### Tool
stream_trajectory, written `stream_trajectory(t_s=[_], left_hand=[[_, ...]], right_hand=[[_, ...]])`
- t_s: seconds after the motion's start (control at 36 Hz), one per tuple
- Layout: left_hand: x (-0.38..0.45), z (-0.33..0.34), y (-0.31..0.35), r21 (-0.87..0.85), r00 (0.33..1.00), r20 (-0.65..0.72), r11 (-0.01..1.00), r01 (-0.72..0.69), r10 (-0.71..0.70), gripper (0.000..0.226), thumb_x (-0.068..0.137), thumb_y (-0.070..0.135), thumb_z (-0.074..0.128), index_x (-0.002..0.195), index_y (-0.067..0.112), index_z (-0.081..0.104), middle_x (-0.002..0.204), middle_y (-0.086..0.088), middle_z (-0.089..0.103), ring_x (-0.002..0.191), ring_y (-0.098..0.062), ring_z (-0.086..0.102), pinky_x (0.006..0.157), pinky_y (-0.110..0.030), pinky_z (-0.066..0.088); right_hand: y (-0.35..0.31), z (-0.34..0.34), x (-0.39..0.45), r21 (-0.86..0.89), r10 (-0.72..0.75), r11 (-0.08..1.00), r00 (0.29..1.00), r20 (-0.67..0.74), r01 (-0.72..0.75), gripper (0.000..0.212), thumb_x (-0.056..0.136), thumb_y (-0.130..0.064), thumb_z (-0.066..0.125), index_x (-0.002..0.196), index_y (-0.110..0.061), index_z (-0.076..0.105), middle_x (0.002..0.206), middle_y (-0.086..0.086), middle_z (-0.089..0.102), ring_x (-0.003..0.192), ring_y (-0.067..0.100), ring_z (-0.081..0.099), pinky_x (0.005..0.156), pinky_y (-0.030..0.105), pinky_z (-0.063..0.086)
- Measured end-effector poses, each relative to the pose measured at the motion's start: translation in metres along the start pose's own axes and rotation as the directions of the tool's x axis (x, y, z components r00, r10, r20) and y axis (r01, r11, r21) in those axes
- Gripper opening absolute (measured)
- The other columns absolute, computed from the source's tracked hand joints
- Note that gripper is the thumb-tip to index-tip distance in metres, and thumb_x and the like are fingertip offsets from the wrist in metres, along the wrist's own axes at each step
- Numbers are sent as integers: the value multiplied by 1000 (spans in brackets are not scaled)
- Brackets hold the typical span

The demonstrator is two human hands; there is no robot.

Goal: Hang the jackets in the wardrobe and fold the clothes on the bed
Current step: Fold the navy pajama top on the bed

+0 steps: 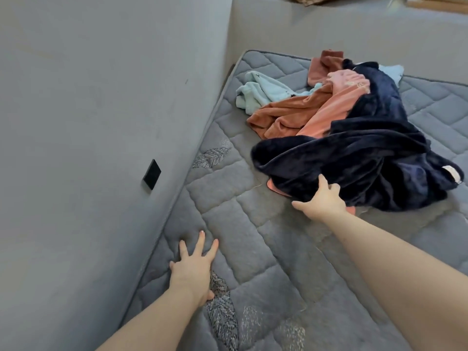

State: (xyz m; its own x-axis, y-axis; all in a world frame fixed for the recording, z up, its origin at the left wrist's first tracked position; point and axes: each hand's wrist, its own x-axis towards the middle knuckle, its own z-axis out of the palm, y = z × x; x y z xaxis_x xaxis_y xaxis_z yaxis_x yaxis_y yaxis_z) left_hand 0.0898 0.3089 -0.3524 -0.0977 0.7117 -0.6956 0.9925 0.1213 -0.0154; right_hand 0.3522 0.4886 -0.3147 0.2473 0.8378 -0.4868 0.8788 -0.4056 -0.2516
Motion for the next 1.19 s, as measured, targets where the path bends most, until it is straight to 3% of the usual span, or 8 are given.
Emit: stream_trajectory(t_s=[0.17, 0.39, 0.53, 0.61, 0.72, 0.94, 1.06, 1.19], left_hand=[[3, 2, -2, 3, 1000, -11, 1000, -4, 4, 127, 79, 47, 83, 158, 41, -16, 164, 6, -33, 154, -43, -8, 114, -62, 35], [-3, -5, 0, 0, 1000, 16, 1000, 1, -1, 126, 80, 47, 82, 158, 41, -16, 164, 6, -32, 153, -45, -7, 114, -62, 34], [-32, -28, 1, 11, 996, 82, 999, -41, 40, 102, 88, 41, 72, 163, 31, 4, 171, 3, -3, 155, -39, 9, 118, -49, 35], [-72, -28, -1, -34, 988, 109, 994, -106, 109, 83, 84, 45, 68, 157, 26, 34, 164, 0, 31, 148, -24, 36, 118, -38, 37], [-156, -14, -1, -312, 980, 66, 937, -160, 189, 81, 86, 41, 65, 158, 28, 30, 164, 5, 24, 144, -19, 40, 116, -30, 35], [-329, -42, 4, -544, 943, -126, 773, -326, 309, 87, 82, 34, 74, 157, 22, 30, 158, 2, 31, 141, -16, 41, 114, -22, 30], [-391, -63, 11, -690, 937, -92, 656, -305, 338, 116, 66, 55, 81, 161, 27, 20, 157, 8, 27, 146, -11, 30, 112, -21, 27], [-438, -68, 14, -794, 915, -22, 549, -262, 404, 108, 56, 50, 87, 150, 30, 37, 142, 13, 53, 132, -10, 51, 114, -34, 41]], right_hand=[[14, 7, 15, -151, -50, 987, 999, -10, 48, 31, 96, -40, 62, 120, -20, 64, 124, 11, 65, 109, 37, 62, 78, 34, 45], [87, 72, -102, -31, -145, 987, 946, 291, 161, 16, 93, -35, 57, 90, -23, 67, 104, 7, 75, 104, 30, 68, 71, 29, 40], [138, 73, -194, -6, -42, 999, 901, 431, 50, 22, 97, -37, 51, 104, -28, 69, 111, 2, 74, 108, 24, 67, 75, 26, 44], [151, 49, -238, 91, -17, 996, 893, 450, -27, 19, 97, -38, 53, 88, -31, 67, 86, -7, 71, 85, 14, 66, 68, 22, 44], [151, -13, -294, 336, -62, 939, 923, 379, -75, 40, 98, -33, 60, 58, -29, 57, 54, -14, 55, 58, 8, 47, 56, 21, 34], [132, -139, -433, 576, -207, 814, 892, 403, -71, 22, 93, -42, 62, 98, -27, 77, 73, -12, 62, 66, 5, 53, 70, 27, 38], [115, -176, -511, 631, -307, 774, 848, 432, -42, 28, 95, -41, 62, 111, -22, 76, 115, 5, 75, 99, 4, 67, 86, 23, 44], [96, -201, -590, 711, -394, 704, 840, 373, 14, 18, 93, -35, 61, 97, -28, 78, 84, -9, 66, 80, 10, 56, 74, 20, 43]])
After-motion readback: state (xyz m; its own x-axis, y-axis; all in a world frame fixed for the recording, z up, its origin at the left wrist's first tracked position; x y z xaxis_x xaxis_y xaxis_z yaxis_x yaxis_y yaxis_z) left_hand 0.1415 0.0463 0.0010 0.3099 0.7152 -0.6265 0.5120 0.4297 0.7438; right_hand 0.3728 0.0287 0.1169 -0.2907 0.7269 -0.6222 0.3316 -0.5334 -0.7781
